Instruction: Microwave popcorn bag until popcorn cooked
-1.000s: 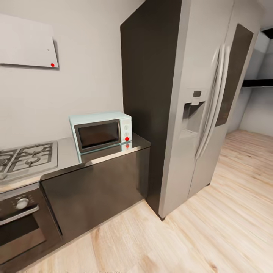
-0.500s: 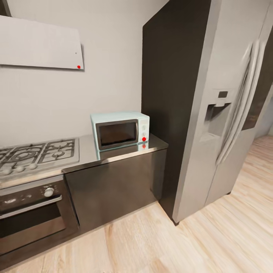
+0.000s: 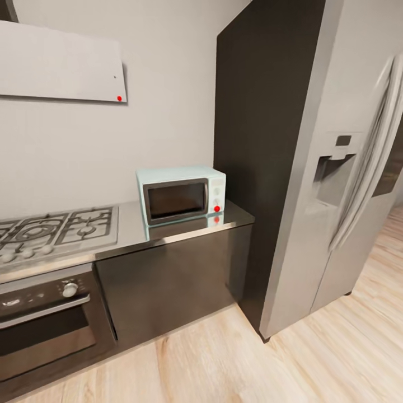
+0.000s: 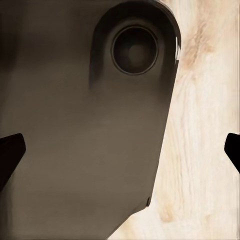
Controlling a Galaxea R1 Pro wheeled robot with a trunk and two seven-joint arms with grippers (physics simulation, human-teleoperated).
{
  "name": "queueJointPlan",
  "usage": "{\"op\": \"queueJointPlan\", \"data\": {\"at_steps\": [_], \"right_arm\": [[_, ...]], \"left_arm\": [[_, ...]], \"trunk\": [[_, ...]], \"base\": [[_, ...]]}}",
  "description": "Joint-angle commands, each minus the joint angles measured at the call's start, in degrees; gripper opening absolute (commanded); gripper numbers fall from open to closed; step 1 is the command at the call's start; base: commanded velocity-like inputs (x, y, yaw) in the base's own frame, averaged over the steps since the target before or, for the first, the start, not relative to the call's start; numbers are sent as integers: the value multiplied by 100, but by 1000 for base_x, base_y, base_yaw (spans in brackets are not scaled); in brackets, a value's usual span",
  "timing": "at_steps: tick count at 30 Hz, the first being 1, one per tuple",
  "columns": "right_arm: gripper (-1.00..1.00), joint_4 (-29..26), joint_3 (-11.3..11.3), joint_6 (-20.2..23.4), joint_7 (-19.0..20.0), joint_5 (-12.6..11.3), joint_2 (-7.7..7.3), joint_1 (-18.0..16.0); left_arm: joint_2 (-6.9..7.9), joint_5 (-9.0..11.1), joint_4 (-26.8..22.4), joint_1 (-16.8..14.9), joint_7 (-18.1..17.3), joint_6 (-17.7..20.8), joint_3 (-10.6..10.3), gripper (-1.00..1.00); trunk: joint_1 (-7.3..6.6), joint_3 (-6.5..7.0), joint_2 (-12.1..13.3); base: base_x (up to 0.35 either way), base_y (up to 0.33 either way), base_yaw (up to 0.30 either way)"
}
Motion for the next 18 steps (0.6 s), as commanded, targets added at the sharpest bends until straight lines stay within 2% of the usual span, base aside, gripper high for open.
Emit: {"op": "queueJointPlan", "data": {"at_steps": [1, 10, 18], "right_arm": [[100, 3, 37, -20, -1, 6, -2, -1], [100, 3, 38, -17, -1, 9, 0, -1], [100, 3, 39, -3, 20, 18, 23, -1]], "left_arm": [[-2, 3, -4, 1, 9, -10, 45, 100], [-3, 4, -4, 1, 12, -22, 45, 100], [-3, 12, -4, 1, 12, -53, 45, 100]], "trunk": [[3, -4, -2], [3, -4, -2], [3, -4, -2]], "base": [[311, -98, 0], [313, -124, 0], [298, -192, 0]]}}
